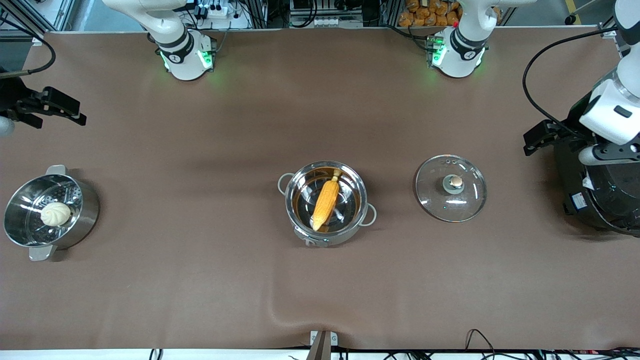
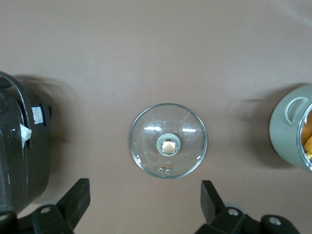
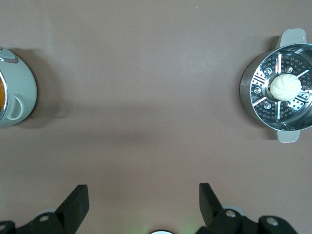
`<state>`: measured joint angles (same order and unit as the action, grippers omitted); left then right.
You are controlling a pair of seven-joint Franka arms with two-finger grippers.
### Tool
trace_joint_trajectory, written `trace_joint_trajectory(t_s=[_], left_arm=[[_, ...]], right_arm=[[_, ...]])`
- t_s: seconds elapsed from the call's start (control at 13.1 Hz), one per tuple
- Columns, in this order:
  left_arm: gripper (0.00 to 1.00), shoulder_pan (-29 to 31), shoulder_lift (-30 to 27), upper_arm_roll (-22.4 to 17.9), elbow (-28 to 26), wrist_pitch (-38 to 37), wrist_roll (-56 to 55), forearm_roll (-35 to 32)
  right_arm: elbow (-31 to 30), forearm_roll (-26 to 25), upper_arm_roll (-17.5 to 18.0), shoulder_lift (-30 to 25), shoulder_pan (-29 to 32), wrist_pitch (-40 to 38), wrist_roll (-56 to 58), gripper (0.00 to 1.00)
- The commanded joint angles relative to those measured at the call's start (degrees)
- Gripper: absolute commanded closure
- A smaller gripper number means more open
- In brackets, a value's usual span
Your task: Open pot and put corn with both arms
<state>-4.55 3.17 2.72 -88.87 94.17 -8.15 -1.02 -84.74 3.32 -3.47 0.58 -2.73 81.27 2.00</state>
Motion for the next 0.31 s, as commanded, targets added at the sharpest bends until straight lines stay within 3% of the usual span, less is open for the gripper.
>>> trace_joint_trajectory(t_s=[0.0,0.23], left_arm=[[0.0,-0.02,0.7,0.35,1.77,-1.63,1.82,-1.35],[0.0,0.07,0.35,0.44,1.77,-2.76,1.73,-1.35]], right_arm=[[2.38,-0.68,0.74,0.12,1.24,-2.34,0.81,0.0],[2.39,-0.68,0.74,0.12,1.24,-4.27,0.9,0.0]])
